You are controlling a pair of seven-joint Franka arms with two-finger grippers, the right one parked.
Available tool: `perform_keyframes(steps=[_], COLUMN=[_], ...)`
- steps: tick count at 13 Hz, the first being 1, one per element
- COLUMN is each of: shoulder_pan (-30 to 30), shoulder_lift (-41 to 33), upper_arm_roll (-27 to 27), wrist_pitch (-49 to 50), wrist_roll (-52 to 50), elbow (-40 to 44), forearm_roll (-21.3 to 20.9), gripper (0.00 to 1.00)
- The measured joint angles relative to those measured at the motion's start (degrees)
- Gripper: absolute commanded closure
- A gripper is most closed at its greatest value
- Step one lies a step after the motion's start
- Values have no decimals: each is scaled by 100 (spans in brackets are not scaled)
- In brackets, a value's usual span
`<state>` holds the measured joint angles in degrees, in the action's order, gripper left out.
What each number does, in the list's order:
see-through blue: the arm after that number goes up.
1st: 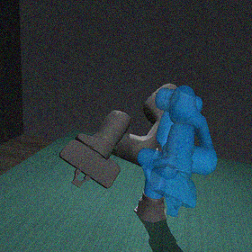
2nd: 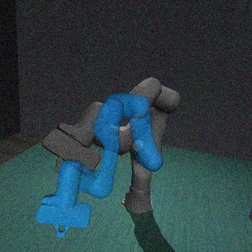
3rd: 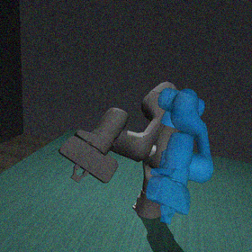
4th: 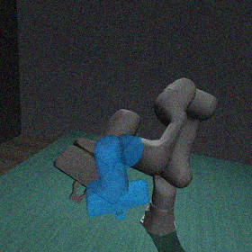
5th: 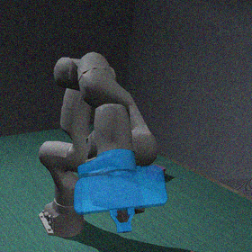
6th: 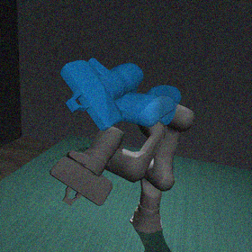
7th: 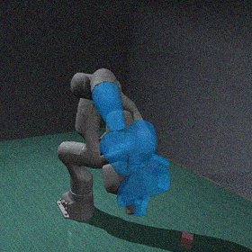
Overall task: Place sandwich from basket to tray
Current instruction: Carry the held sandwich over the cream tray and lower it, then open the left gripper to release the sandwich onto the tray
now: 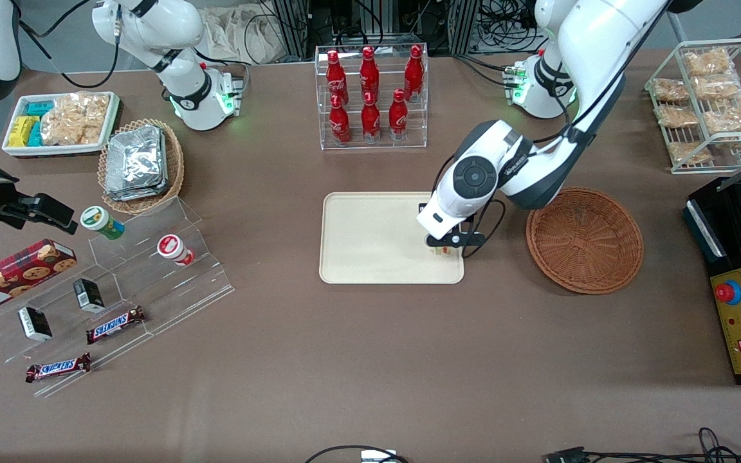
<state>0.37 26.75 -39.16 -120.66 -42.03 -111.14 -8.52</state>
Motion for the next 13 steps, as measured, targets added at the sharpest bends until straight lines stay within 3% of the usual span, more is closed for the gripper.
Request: perform_keyframes(steps=[8,10,11,12,13], shoulder_pan=[4,4,4,4,5], shoulder_lift=[439,474,488,502,511], upper_arm_roll=[36,40,40,41,45], wrist_pitch=[-503,-520,-522,-524,-527], wrist_roll=[-110,-218,-245,-257,-270], elbow=[-150,-178,-184,-187,-187], forearm_roll=[-128,-157,-162,-164,-166], gripper=[92,84,49,1,0])
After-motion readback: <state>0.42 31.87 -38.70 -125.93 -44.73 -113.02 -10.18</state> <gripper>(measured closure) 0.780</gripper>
